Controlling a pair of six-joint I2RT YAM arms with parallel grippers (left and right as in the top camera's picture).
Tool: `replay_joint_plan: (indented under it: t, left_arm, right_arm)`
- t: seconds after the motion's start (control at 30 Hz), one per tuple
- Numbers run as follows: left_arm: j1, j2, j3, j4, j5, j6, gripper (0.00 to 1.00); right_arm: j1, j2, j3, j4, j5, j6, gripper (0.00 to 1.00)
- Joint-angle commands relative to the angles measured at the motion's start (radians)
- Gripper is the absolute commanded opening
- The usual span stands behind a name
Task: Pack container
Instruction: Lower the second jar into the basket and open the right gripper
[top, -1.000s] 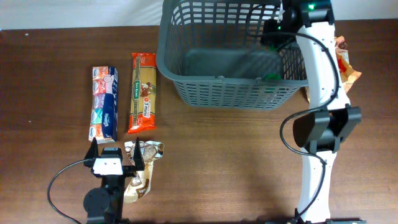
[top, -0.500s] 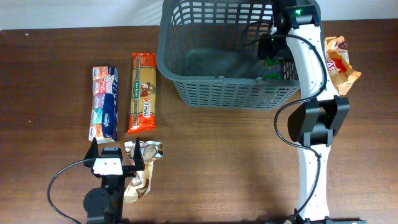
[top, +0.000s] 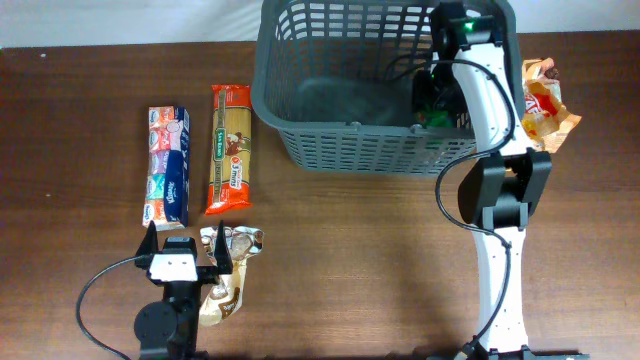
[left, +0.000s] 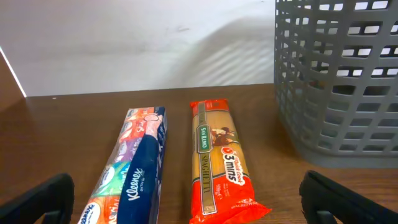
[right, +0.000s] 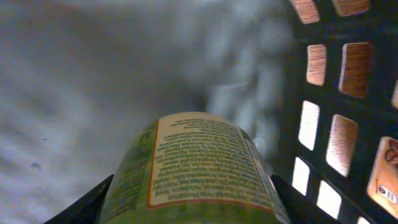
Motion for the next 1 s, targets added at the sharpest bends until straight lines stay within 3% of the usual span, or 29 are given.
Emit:
replay_joint_plan:
  t: [0.0,0.1,0.17,0.23,0.3,0.43,0.47,0.53,0.57,0.83,0.97]
  left_arm:
    - [0.006,-0.008,-0.006,-0.001,-0.007,-0.010,0.99]
    - [0.006,-0.008,-0.006,-0.001,-0.007,-0.010,0.99]
    - [0.006,-0.008,-0.006,-0.001,-0.007,-0.010,0.99]
    - [0.006,-0.008,-0.006,-0.001,-0.007,-0.010,0.99]
    - [0.006,-0.008,-0.006,-0.001,-0.007,-0.010,0.99]
    - [0.006,-0.008,-0.006,-0.001,-0.007,-0.010,0.99]
    - [0.006,-0.008,-0.006,-0.001,-0.007,-0.010,0.99]
    - [0.006,-0.008,-0.006,-0.001,-0.007,-0.010,0.99]
    - [0.006,-0.008,-0.006,-0.001,-0.007,-0.010,0.99]
    - [0.006,-0.008,-0.006,-0.001,-0.007,-0.010,0.99]
    - [0.006,-0.008,-0.006,-0.001,-0.007,-0.010,0.99]
  right_arm:
    - [0.005,0.011,0.001,-0.002,0.016,-0.008,0.11]
    - [0.005,0.011,0.001,-0.002,0.016,-0.008,0.22]
    - [0.005,0.011,0.001,-0.002,0.020,-0.008,0.41]
    - [0.005,0.011,0.001,-0.002,0.032,-0.008,0.43]
    - [0.005,0.011,0.001,-0.002,0.042,-0.008,0.53]
    - [0.003,0.011,0.001,-0.003,0.042,-0.008,0.56]
    - [0.003,0.011,0.001,-0.004,0.042,-0.008,0.62]
    - [0.003,0.011,0.001,-0.006,0.042,-0.008,0.89]
    - [0.003,0.011,0.001,-0.006,0.042,-0.008,0.97]
    - [0.003,0.010,0.008,-0.005,0.042,-0.022,0.99]
    - [0.003,0.005,0.095,-0.027,0.038,-0.037,0.99]
